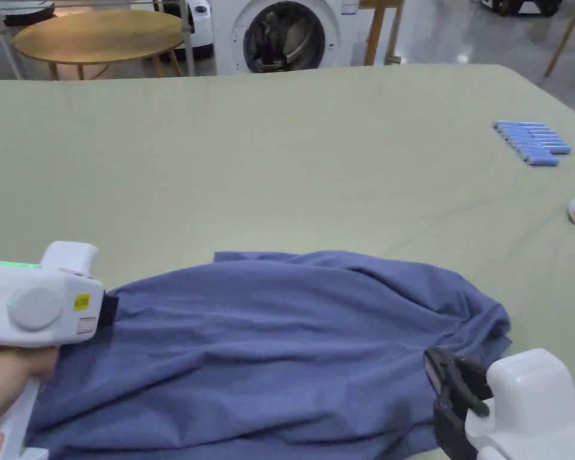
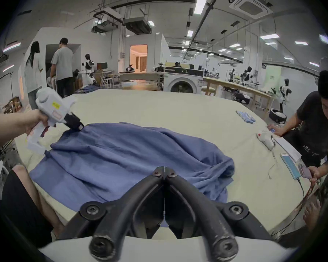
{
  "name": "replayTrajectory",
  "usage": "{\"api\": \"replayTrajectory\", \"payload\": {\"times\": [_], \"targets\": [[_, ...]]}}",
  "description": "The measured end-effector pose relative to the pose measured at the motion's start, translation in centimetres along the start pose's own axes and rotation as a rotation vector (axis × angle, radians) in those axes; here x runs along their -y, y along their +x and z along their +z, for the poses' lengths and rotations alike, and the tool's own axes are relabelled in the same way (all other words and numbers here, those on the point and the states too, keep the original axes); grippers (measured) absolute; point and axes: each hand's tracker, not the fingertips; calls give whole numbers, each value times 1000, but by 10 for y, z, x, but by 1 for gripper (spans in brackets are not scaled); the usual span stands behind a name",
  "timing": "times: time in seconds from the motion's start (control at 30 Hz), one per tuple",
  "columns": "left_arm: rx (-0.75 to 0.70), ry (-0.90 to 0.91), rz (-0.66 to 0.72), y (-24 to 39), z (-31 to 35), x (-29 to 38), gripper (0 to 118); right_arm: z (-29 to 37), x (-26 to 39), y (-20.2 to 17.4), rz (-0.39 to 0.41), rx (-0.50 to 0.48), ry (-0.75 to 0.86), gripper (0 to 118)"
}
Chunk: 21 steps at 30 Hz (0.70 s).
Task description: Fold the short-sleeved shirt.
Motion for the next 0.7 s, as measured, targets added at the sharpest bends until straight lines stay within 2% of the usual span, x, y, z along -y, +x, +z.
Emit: {"api": "replayTrajectory", "payload": {"times": [0.17,0.2,0.23,0.27,0.3,0.33,0.37,0.4,0.5,0.57,0.6,0.63,0.7], "targets": [[-16,178,64,-14,45,-2,2,5,6,45,-27,81,-29,0],[-17,207,88,-18,54,-5,2,1,8,59,-46,102,-53,3],[2,218,115,-23,65,-5,2,-4,8,75,-71,110,-80,18],[24,219,137,-28,74,-5,2,-10,8,90,-100,109,-112,45],[27,241,158,-33,82,-4,2,-19,8,105,-135,116,-141,85],[18,240,154,-37,83,-7,2,-31,9,121,-193,133,-173,104],[16,243,153,-39,89,-7,2,-42,11,136,-236,145,-219,108],[10,259,156,-41,95,-6,2,-54,11,147,-261,134,-264,108],[-2,273,162,-55,93,-6,2,-89,15,154,-222,147,-360,108],[-2,266,164,-57,94,-5,2,-104,16,147,-199,52,-435,108],[-2,261,166,-57,89,-5,2,-111,16,141,-149,28,-473,106],[-1,254,170,-58,89,-4,2,-116,16,130,-76,20,-506,95],[0,244,169,-58,88,-1,2,-123,13,113,36,-3,-550,63]]}}
